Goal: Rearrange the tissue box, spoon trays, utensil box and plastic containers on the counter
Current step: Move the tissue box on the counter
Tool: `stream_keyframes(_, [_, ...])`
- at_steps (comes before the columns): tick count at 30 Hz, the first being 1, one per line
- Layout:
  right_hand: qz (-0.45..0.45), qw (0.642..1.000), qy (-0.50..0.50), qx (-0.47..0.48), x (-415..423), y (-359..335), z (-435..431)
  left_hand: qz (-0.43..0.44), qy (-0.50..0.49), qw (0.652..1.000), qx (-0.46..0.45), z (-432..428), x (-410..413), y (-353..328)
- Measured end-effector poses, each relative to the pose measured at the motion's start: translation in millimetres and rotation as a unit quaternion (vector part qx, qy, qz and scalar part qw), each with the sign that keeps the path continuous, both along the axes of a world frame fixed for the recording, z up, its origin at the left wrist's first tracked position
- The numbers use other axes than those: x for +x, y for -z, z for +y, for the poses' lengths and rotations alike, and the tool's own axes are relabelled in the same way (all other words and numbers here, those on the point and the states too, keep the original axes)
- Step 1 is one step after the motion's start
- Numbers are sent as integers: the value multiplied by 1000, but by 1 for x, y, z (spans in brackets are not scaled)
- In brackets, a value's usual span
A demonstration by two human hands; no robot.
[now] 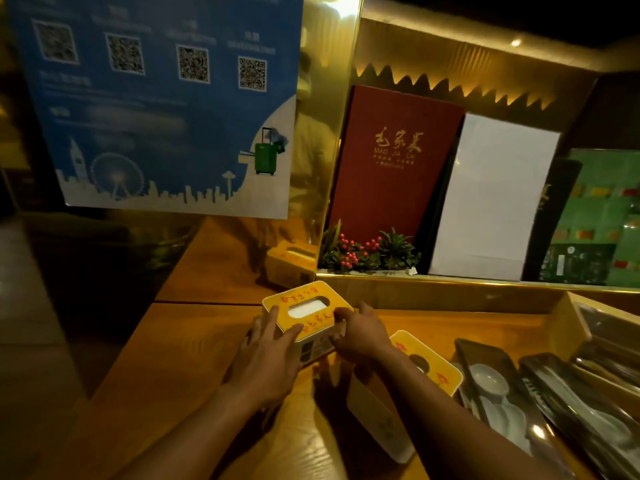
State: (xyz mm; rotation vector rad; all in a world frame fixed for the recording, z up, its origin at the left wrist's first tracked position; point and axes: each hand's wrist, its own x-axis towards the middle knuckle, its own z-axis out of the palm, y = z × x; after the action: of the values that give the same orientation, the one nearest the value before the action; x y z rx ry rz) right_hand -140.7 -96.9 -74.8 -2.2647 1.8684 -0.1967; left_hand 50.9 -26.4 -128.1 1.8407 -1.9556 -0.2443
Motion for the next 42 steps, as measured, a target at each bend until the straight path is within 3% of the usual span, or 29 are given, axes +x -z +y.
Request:
stream_keyframes(6, [-31, 999, -33, -27, 8, 3, 3, 103, -38, 994, -18, 3, 14, 2])
stream_keyframes(10, [-22, 992, -55, -111, 9, 11, 17, 218, -74, 971, -57, 11, 25, 4])
stream_keyframes(14, [6, 991, -70, -117, 8, 18, 31, 261, -74, 960, -70, 20, 30, 3])
stream_keyframes(19, [12, 987, -75, -142, 9, 20, 39, 266, -73, 959, -71, 30, 31, 3])
stream_keyframes(25, [-7, 990, -92, -102, 5, 14, 45, 246, -64, 965, -66, 29, 34, 4])
stream_keyframes(31, [-103, 992, -49, -56, -53, -22, 46, 167, -76, 976, -119, 32, 18, -4])
stream_keyframes(35, [-47, 999, -15, 14, -119, -38, 51, 162, 2, 970, -180, 45, -28, -25])
stream_keyframes(38, [-3, 994, -20, 106, -155, -36, 59, 167, 66, 973, -144, 57, -67, -31])
stream_keyframes(42, [40, 997, -33, 60, -176, -21, 75, 116, 122, 984, -53, 75, -114, -32])
